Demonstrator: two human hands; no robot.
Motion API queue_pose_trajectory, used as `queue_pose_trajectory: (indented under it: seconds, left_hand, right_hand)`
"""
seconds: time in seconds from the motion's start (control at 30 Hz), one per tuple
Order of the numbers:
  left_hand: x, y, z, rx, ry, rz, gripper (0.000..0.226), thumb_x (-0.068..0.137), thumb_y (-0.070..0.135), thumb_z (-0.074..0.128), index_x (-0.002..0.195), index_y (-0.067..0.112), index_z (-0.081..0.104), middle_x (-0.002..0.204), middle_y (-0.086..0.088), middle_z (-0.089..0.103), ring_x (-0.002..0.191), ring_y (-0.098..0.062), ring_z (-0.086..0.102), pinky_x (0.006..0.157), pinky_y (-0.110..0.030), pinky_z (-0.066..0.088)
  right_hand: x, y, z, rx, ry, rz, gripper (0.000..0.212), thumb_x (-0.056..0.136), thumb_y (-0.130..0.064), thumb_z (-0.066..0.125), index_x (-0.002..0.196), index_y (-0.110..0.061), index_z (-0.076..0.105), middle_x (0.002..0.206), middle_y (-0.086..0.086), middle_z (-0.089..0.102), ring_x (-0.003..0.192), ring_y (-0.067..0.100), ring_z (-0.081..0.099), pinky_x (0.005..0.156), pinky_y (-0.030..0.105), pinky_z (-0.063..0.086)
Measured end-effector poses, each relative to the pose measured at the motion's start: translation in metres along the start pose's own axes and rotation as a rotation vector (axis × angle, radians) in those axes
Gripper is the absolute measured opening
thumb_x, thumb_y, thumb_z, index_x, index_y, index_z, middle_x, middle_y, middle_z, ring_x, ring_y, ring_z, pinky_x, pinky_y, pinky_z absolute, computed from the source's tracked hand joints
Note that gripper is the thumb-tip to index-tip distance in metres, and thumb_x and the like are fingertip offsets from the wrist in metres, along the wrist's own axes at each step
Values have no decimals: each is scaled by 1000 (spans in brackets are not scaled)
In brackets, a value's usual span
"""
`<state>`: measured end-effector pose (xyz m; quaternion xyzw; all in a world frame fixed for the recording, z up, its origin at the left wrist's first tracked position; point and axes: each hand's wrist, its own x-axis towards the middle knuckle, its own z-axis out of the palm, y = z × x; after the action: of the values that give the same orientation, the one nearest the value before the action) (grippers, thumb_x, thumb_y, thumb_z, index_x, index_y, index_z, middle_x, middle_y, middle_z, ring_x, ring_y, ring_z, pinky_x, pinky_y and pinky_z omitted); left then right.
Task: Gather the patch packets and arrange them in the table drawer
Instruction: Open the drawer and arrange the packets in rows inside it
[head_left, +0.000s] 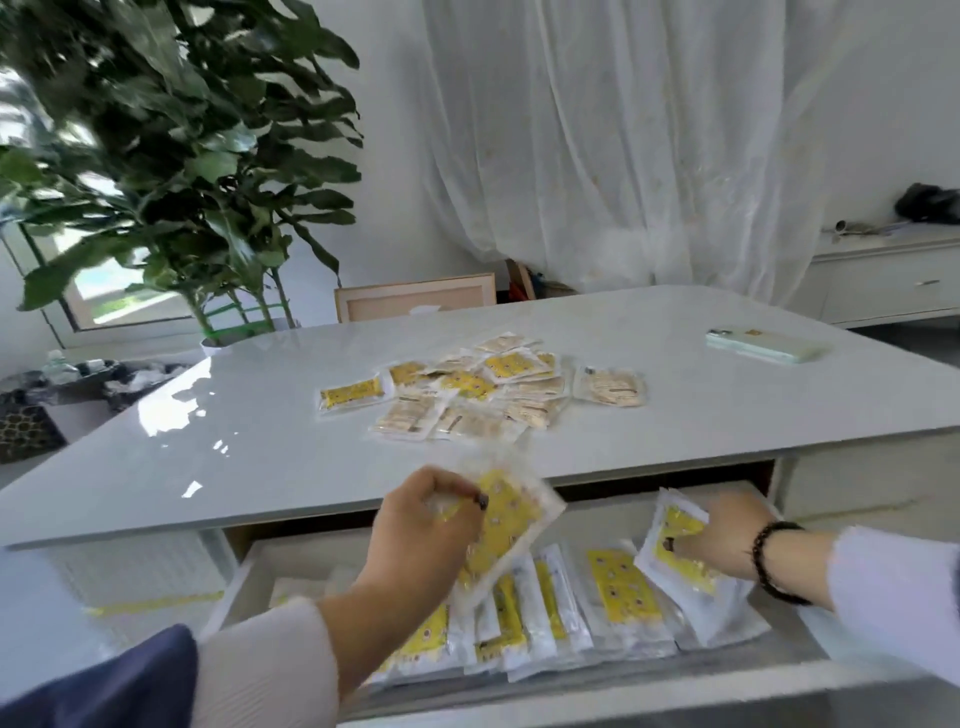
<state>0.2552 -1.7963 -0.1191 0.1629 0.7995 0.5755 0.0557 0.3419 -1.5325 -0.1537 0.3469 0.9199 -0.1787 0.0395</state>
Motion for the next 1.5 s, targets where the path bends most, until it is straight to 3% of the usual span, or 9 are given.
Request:
queue_pose_trajectory:
  seconds: [0.1,0.2,0.6,0.73,0.9,1.03,1.17,1.33,1.5]
  left_hand:
    - [-14,-15,17,28,-54,-174,7,81,12,66,81,19,69,61,1,67,49,-13,54,48,-20,43]
    - [-13,-22,26,55,-126,-253,6,80,11,68,82,16,70,65,0,70,54,-15,59,53,-24,47]
    - [19,-18,114,-168,-223,-378,5,84,7,70,86,12,71,75,-5,71,62,-15,65,54,-22,53]
    - [28,-25,120,-206,-266,-428,7,86,4,66,87,7,73,80,-12,73,63,-21,67,53,-24,52]
    - [38,-30,118,-309,-314,-507,12,90,2,59,97,3,69,95,-19,73,64,-21,69,55,-25,57]
    - [41,-30,115,-351,-329,-494,20,89,-5,56,102,5,67,99,-19,73,76,-24,70,70,-30,58]
    - [47,-32,101,-377,-254,-514,24,90,-5,56,113,2,59,102,-20,70,77,-26,69,66,-31,58]
    - [46,-51,60,-391,-122,-472,41,88,-7,58,120,17,50,104,-19,70,85,-34,69,79,-41,55]
    - [48,-60,44,-498,-107,-499,33,92,-9,49,122,5,51,100,-21,71,89,-34,69,84,-42,54]
  right_hand:
    - [5,16,18,116,-7,104,28,87,-42,59,84,-16,51,70,-5,52,72,15,55,50,21,36]
    - [11,27,27,85,-38,142,29,89,-45,54,93,-16,53,71,-3,55,68,15,56,52,22,39]
    - [40,33,30,-79,-141,59,36,96,-42,41,67,-20,40,64,-6,44,53,8,41,46,19,31]
    - [51,39,34,-345,-193,8,38,95,-42,34,101,-15,61,102,4,66,80,18,58,67,26,45]
    - [52,43,32,-441,-105,-68,40,93,-47,35,98,-15,58,85,1,59,78,20,55,70,27,48]
    - [44,36,34,-379,25,-334,49,89,-44,44,132,-20,37,125,7,47,109,25,50,81,35,48]
    - [38,28,45,-436,-138,-421,44,90,-42,44,131,-25,41,125,5,41,119,27,42,92,39,45]
    - [16,1,31,275,95,-488,21,95,-30,48,92,-16,63,92,-5,61,84,12,59,76,21,51]
    - [-3,-44,55,674,-208,-291,20,91,-35,56,90,-18,66,89,2,72,83,19,70,76,36,59]
